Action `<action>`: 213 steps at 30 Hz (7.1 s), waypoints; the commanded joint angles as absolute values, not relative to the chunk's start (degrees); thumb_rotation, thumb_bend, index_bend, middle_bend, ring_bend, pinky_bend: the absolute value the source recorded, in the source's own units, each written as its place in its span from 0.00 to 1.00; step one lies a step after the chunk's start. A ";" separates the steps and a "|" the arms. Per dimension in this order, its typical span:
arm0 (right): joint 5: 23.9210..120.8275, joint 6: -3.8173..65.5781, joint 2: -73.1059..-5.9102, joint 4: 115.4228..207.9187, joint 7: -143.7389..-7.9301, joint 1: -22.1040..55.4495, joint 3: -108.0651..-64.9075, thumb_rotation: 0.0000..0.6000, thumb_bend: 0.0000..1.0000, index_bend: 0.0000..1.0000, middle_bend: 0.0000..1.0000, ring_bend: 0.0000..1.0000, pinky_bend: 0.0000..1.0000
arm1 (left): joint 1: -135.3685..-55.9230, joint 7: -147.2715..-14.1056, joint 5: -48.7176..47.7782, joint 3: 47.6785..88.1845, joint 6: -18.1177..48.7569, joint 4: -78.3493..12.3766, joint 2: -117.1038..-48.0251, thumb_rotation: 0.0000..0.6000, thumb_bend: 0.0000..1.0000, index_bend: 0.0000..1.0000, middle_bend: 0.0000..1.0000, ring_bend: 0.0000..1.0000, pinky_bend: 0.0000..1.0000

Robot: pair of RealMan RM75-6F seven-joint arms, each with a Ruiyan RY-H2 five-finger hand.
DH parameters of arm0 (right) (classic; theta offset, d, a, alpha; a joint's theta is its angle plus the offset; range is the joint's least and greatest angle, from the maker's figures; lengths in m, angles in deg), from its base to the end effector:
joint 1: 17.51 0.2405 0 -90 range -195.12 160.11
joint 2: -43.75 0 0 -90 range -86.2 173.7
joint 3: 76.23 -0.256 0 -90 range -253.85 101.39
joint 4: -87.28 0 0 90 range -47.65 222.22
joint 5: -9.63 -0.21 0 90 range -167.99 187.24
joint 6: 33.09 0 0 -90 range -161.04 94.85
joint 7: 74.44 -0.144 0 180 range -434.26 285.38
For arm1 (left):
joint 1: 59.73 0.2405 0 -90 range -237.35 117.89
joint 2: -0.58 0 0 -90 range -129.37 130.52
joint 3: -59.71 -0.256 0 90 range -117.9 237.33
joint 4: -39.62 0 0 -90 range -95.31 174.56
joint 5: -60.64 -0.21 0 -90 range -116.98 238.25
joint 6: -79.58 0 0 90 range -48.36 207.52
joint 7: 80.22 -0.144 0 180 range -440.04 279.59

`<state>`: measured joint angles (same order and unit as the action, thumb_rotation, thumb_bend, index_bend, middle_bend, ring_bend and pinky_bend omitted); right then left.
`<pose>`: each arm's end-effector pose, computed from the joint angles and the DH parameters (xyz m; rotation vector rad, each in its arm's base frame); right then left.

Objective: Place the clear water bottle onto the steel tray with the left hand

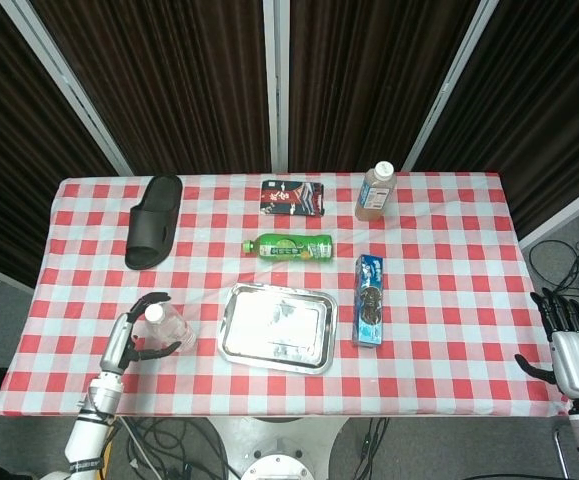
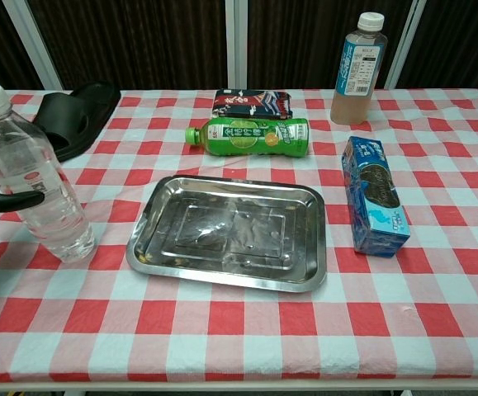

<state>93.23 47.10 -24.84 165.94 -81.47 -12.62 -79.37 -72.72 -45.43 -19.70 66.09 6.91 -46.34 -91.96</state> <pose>-0.3611 -0.1847 0.1528 1.3688 -0.9496 0.8088 -0.2423 0.2227 -0.0065 -1.0074 -1.7999 -1.5289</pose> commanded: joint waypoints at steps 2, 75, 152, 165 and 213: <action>93.27 47.11 -24.85 166.05 -81.34 -12.59 -79.37 1.00 0.11 0.00 0.00 0.00 0.00 | -71.86 -43.99 -19.74 65.38 6.40 -46.49 -91.09 1.00 0.13 0.44 0.47 0.33 0.36; 93.86 49.43 -23.98 166.58 -83.16 -13.09 -80.19 1.00 0.11 0.00 0.00 0.00 0.00 | -93.99 -61.91 -4.11 81.92 20.01 -54.01 -87.92 1.00 0.26 0.54 0.60 0.47 0.50; 92.26 47.48 -24.43 165.01 -84.11 -12.69 -80.63 1.00 0.11 0.00 0.00 0.00 0.00 | -87.94 -56.11 -12.20 71.90 9.30 -43.61 -103.57 1.00 0.27 0.52 0.60 0.47 0.49; 91.59 46.53 -24.39 164.73 -84.91 -12.62 -80.65 1.00 0.11 0.00 0.00 0.00 0.00 | -87.19 -53.83 -13.44 71.63 10.51 -42.36 -104.56 1.00 0.14 0.41 0.50 0.40 0.43; 91.05 45.46 -24.33 164.53 -85.98 -12.44 -80.71 1.00 0.11 0.00 0.00 0.00 0.00 | -84.95 -73.34 -6.12 84.22 7.17 -61.21 -75.87 1.00 0.27 0.23 0.29 0.20 0.30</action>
<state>91.04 45.49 -24.30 164.56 -86.00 -12.46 -80.73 -86.50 -72.85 -5.83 84.77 7.95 -66.13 -78.75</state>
